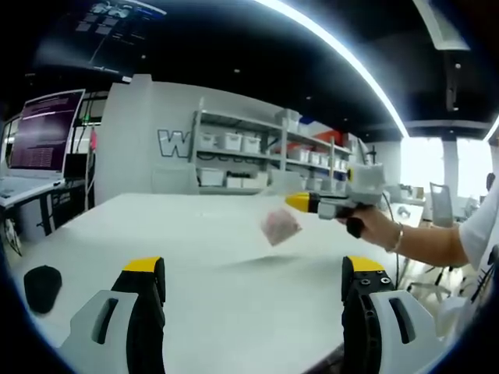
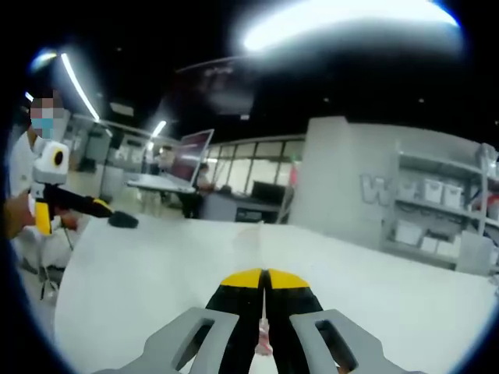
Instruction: Open the resealable bag by pulling the two sides of the seal apart until the entire bag opening is separated and visibly accessible.
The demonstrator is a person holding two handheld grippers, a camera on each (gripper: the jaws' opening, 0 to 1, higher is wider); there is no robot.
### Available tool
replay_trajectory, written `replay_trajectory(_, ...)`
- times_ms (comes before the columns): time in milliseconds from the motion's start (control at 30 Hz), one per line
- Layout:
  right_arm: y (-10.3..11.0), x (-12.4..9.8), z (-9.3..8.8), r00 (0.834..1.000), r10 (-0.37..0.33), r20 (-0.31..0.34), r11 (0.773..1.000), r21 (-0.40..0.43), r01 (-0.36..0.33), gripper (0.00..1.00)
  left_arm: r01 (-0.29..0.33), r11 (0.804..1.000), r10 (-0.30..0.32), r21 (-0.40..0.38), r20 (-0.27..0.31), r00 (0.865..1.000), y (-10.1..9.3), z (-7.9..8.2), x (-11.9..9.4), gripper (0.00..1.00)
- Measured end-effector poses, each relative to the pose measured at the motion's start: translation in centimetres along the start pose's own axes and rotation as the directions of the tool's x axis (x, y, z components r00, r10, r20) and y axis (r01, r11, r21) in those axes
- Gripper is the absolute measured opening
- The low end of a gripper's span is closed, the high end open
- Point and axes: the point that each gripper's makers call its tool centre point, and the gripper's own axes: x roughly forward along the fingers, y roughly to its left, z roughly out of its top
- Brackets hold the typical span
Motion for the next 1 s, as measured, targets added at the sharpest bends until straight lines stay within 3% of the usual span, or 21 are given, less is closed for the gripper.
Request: replay_trajectory(1000,2.4,-2.3,0.5,0.999,0.028,0.036,0.999,0.017,-0.029,0.0,0.018,1.0,-0.018,-0.009,-0.007,1.0,-0.3,-0.1,0.4,0.91)
